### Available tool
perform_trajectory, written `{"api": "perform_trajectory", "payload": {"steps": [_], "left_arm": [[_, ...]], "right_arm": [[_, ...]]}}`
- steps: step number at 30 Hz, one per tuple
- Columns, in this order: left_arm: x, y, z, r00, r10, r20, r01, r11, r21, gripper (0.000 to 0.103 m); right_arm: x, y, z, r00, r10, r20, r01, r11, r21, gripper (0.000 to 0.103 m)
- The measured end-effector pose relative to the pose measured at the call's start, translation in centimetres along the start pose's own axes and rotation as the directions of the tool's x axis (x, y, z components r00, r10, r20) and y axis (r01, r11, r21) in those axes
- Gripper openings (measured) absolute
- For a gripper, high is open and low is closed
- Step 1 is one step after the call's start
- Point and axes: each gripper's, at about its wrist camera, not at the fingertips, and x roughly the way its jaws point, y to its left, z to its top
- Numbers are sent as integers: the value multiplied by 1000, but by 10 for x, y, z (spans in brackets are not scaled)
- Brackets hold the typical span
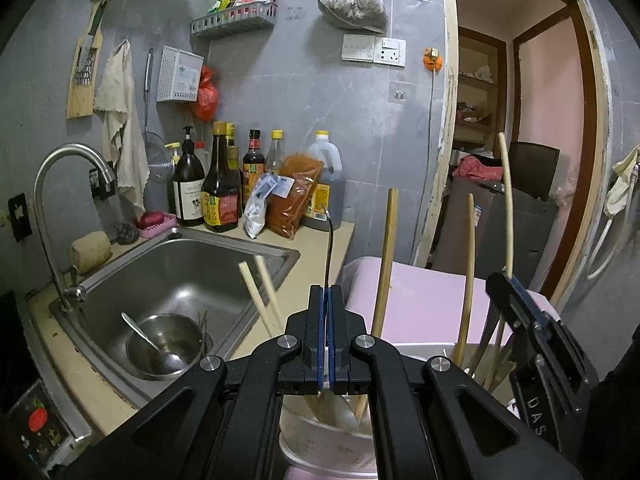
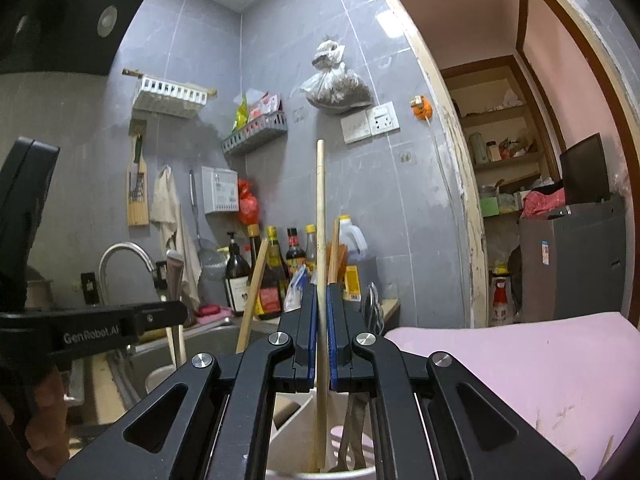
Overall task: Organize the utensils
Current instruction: 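Lower spoon and chopstick into the white caddy and open both tools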
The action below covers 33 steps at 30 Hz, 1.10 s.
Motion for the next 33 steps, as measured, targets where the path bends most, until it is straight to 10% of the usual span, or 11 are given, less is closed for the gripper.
{"api": "perform_trajectory", "payload": {"steps": [33], "left_arm": [[-22, -12, -5, 985, -171, 2, 171, 983, -71, 9]], "right_arm": [[-46, -16, 17, 1000, 5, -23, -6, 1000, -13, 15]]}}
